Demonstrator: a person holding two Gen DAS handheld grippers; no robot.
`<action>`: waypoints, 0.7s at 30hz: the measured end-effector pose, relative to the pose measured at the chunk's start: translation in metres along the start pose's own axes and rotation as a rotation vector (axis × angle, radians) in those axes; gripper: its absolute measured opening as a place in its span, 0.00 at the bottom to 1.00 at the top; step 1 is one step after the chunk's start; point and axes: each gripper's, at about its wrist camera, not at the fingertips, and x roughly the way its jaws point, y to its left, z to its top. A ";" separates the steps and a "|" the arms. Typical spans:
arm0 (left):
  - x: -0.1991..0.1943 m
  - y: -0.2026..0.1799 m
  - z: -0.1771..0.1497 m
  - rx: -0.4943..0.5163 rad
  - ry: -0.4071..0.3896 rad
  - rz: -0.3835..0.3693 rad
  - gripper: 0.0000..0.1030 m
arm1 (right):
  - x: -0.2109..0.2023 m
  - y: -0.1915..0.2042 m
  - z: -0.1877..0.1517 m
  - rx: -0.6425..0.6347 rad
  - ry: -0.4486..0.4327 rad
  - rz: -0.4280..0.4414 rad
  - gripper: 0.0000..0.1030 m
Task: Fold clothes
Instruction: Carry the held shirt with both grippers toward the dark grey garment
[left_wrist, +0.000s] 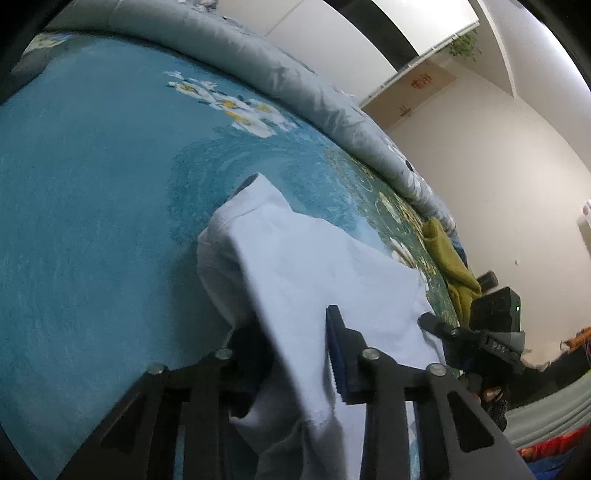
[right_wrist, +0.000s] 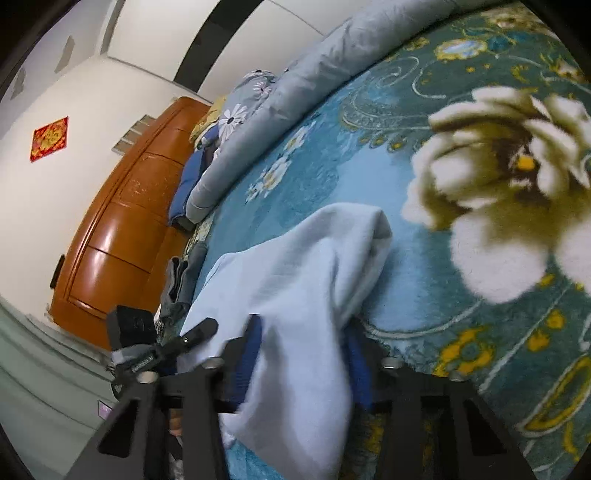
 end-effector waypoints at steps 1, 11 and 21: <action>-0.001 -0.001 -0.001 -0.007 -0.006 -0.002 0.21 | 0.001 0.001 0.000 0.007 0.002 -0.009 0.24; -0.035 -0.030 -0.009 0.043 -0.087 -0.045 0.10 | -0.025 0.043 0.003 -0.091 -0.014 -0.028 0.11; -0.100 -0.029 -0.005 0.061 -0.198 -0.048 0.10 | -0.033 0.104 0.005 -0.197 -0.024 0.035 0.11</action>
